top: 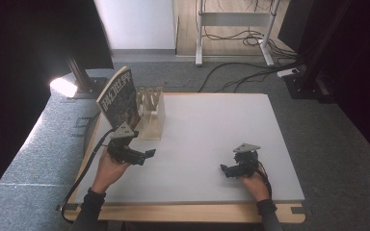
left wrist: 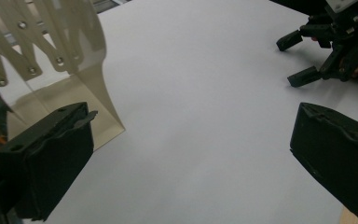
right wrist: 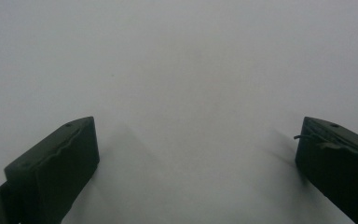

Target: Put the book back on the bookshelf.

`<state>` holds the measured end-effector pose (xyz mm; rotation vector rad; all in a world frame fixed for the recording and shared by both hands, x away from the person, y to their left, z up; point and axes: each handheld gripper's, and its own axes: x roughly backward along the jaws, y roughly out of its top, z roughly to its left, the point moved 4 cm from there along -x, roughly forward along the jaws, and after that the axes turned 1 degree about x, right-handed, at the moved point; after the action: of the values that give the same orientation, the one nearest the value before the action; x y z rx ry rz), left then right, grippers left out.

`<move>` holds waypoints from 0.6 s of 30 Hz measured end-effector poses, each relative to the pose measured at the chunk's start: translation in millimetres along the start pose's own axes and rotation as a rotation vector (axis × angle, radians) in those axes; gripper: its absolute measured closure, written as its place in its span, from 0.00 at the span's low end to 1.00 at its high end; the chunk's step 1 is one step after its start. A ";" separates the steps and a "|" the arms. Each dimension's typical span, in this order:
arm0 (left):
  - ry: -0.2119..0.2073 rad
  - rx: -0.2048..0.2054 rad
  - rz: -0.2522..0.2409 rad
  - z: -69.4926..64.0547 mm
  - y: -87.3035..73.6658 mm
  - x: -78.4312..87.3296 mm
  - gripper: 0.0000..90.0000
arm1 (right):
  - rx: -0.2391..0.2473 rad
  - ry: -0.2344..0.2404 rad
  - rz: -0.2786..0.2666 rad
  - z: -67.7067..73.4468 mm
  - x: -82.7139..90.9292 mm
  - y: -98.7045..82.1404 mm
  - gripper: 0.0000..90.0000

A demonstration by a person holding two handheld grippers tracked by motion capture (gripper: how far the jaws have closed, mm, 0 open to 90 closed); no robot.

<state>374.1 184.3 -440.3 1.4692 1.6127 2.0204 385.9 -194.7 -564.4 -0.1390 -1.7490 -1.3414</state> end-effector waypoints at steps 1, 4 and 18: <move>-0.004 -0.002 0.004 -1.0 -1.4 -2.5 0.00 | 0.000 0.000 0.000 0.0 0.0 0.0 0.00; -0.012 -0.008 0.014 -3.6 -6.0 -9.6 0.00 | 0.000 0.000 0.000 0.0 0.0 0.0 0.00; -0.044 0.010 0.054 -7.1 -36.5 -39.6 0.00 | 0.000 -0.001 0.001 0.2 0.0 -0.1 0.00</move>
<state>373.3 168.8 -492.3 1.5659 1.5848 1.9956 385.7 -194.6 -564.5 -0.1406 -1.7497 -1.3415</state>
